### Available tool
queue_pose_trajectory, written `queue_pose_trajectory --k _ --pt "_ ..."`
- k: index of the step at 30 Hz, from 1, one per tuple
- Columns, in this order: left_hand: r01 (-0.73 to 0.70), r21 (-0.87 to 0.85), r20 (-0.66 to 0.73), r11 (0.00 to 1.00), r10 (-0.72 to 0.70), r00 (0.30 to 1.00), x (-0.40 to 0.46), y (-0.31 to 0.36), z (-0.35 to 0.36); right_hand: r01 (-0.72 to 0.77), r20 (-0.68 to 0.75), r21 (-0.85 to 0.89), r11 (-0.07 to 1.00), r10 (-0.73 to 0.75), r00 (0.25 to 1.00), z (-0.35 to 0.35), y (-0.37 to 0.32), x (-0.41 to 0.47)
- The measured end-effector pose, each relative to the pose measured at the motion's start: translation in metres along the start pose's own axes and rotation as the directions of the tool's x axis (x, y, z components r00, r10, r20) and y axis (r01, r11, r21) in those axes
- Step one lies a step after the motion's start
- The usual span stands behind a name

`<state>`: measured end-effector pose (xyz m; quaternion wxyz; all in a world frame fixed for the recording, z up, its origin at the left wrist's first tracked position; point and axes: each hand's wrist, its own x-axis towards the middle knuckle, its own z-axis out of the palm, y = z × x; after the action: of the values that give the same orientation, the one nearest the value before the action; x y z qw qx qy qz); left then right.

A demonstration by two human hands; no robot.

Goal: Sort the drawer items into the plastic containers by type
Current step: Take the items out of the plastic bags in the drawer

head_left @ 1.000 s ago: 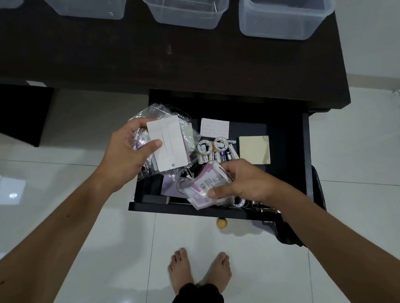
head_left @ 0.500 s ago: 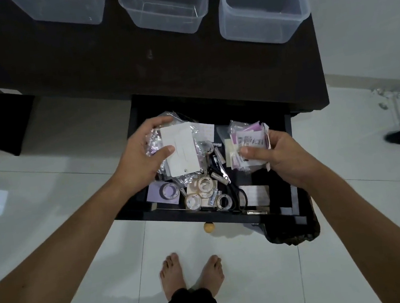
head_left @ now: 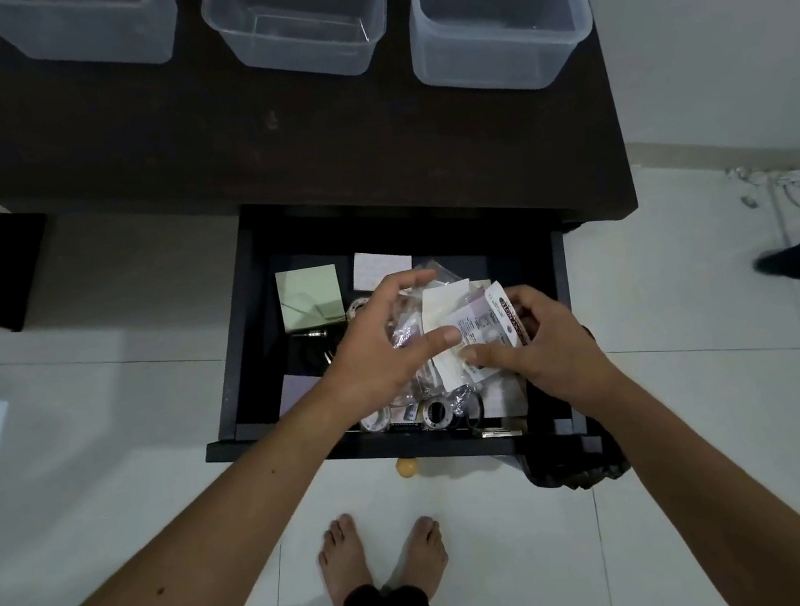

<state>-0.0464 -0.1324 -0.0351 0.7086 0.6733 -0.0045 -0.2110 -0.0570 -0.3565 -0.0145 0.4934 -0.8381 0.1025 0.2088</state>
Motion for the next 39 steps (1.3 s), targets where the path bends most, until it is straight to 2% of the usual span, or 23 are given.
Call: queue_pose_trajectory --k 12,19,25,30,32,36,39 --pt "-0.039 -0.013 0.013 0.999 0.039 0.999 0.010 -0.001 0.026 0.032 -0.052 0.047 0.998 -0.029 0.998 -0.017 0.013 -0.019" --pt "-0.026 -0.049 0.034 0.998 0.028 0.999 0.006 0.004 0.054 0.067 -0.063 0.247 0.967 -0.053 0.997 -0.045 0.020 -0.055" --pt "-0.026 -0.085 0.060 0.996 0.031 0.998 0.003 0.013 0.102 0.016 -0.085 0.438 0.899 0.024 0.996 -0.087 0.043 -0.080" --pt "-0.055 -0.115 0.119 0.992 0.068 0.991 -0.002 0.023 0.159 -0.050 0.020 0.525 0.849 0.046 0.999 -0.129 0.070 -0.099" --pt "-0.057 -0.127 0.147 0.990 0.076 0.986 -0.004 0.021 0.183 -0.050 0.022 0.546 0.836 0.045 0.999 -0.143 0.086 -0.106" --pt "0.016 -0.132 0.112 0.991 -0.002 0.994 -0.002 0.008 0.225 -0.074 -0.017 0.614 0.786 0.107 0.994 -0.171 0.120 -0.113" --pt "0.043 -0.058 0.107 0.997 -0.037 0.994 0.001 -0.008 0.254 -0.089 -0.022 0.608 0.789 0.128 0.992 -0.184 0.151 -0.114"
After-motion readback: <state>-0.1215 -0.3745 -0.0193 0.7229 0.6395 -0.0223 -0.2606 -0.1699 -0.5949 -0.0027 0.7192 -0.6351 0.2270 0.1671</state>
